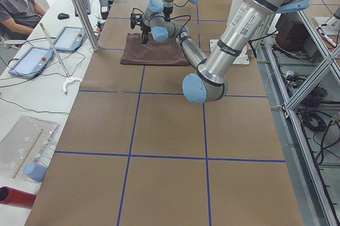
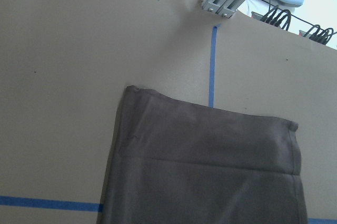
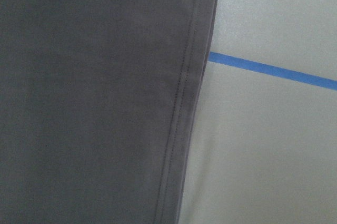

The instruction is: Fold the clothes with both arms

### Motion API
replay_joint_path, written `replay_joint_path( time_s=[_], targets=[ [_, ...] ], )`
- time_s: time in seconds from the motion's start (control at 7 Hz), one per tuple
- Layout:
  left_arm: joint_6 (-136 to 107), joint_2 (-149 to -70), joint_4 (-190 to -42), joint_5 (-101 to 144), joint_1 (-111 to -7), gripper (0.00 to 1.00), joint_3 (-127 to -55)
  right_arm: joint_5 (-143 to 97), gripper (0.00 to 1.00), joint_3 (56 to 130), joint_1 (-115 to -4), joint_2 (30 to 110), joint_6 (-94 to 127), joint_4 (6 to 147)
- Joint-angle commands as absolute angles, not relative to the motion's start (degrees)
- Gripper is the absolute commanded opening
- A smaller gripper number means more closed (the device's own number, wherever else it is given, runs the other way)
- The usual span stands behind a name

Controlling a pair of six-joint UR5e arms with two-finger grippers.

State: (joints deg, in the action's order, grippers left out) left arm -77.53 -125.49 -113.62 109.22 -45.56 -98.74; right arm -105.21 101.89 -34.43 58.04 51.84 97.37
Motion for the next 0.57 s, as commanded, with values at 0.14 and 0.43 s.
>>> replay_joint_path(
  time_s=[0.14,0.43],
  targets=[
    [-77.5,-124.7,-113.6,109.2,-45.5,1.00,-100.9,-105.1,0.99,102.1,-34.8,58.1,51.7,97.5],
    [-77.1,-124.6,-113.6,109.3,-45.7,1.00,-101.2,-105.4,1.00,103.8,-35.0,58.1,51.7,97.5]
  ],
)
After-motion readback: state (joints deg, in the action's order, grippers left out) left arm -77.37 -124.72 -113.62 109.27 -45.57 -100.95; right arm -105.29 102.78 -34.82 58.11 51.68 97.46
